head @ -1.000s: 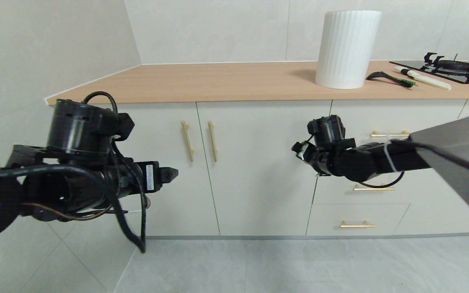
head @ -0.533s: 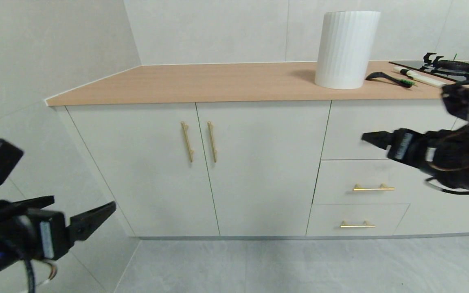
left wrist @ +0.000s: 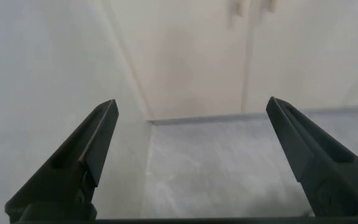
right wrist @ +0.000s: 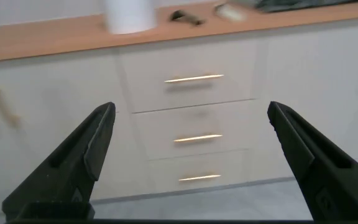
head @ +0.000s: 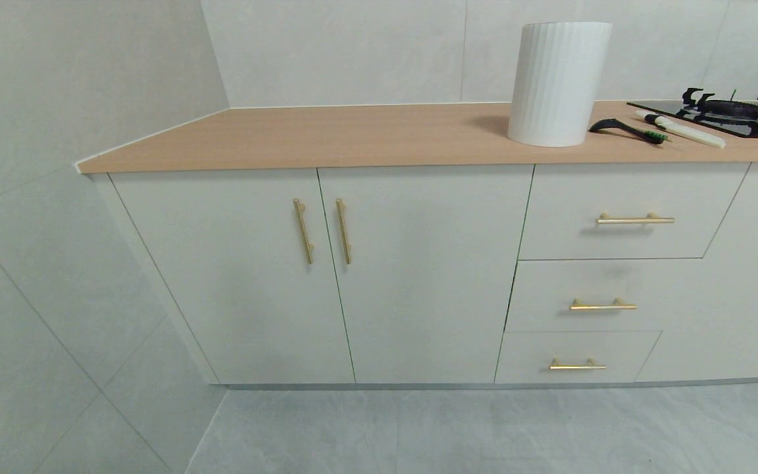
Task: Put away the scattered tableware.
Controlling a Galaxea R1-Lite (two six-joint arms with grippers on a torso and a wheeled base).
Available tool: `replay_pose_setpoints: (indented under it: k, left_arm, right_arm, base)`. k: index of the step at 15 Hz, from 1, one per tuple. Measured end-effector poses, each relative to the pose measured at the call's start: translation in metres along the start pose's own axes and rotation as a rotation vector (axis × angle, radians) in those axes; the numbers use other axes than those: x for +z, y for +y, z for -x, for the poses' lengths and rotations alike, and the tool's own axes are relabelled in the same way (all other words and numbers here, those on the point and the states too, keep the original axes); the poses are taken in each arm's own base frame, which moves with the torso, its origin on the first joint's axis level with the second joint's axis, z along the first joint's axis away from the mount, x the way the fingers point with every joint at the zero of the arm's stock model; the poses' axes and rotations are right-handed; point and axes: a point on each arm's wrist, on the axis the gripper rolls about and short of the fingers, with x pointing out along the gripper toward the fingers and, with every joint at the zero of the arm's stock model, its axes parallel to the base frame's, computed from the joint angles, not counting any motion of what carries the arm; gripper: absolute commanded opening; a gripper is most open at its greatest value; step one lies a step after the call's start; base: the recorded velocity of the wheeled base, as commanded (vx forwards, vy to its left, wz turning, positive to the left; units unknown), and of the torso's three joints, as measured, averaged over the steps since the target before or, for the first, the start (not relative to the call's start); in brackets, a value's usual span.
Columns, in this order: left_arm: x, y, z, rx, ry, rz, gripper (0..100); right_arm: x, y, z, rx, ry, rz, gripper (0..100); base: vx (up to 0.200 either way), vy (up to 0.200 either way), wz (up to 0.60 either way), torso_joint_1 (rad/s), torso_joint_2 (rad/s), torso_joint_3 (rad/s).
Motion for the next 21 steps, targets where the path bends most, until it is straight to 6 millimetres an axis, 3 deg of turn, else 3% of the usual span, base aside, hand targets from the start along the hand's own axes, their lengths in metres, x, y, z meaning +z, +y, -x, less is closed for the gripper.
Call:
replay_pose_setpoints:
  k: [3,5,7,11,14,17,21]
  left_arm:
    - [-0.023,-0.002,0.015,0.105,-0.046,0.038,100]
    - [-0.033,-0.004,0.017,0.16,-0.056,0.083,100]
    - [-0.044,-0.007,0.019,0.207,-0.064,0.109,100]
    - [-0.075,-0.015,0.006,0.243,-0.072,0.091,100]
    - [-0.083,-0.021,-0.002,0.067,-0.159,0.078,100]
    - [-0.092,-0.024,-0.006,-0.013,-0.128,0.089,100]
    - [-0.093,-0.024,-0.006,-0.017,-0.128,0.149,100]
  right_arm:
    - [-0.03,-0.008,0.048,-0.104,-0.067,0.044,100]
    - [-0.043,-0.008,0.059,-0.159,-0.096,0.048,100]
    - [-0.057,-0.009,0.06,-0.202,-0.101,0.045,100]
    - [-0.108,-0.007,0.041,-0.203,-0.064,0.072,100]
    - [-0.137,-0.006,0.036,-0.098,0.075,0.096,100]
    - [-0.146,-0.001,0.037,0.107,0.145,0.055,100]
    - [-0.147,-0.001,0.037,0.108,0.15,0.01,100]
  base:
    - [0.0,0.0,0.0,0.0,0.0,0.0]
    - [0.0,0.0,0.0,0.0,0.0,0.0]
    - [0.0,0.0,0.0,0.0,0.0,0.0]
    - [0.0,0.0,0.0,0.0,0.0,0.0]
    - [0.0,0.0,0.0,0.0,0.0,0.0]
    - [0.0,0.0,0.0,0.0,0.0,0.0]
    - [0.0,0.0,0.0,0.0,0.0,0.0]
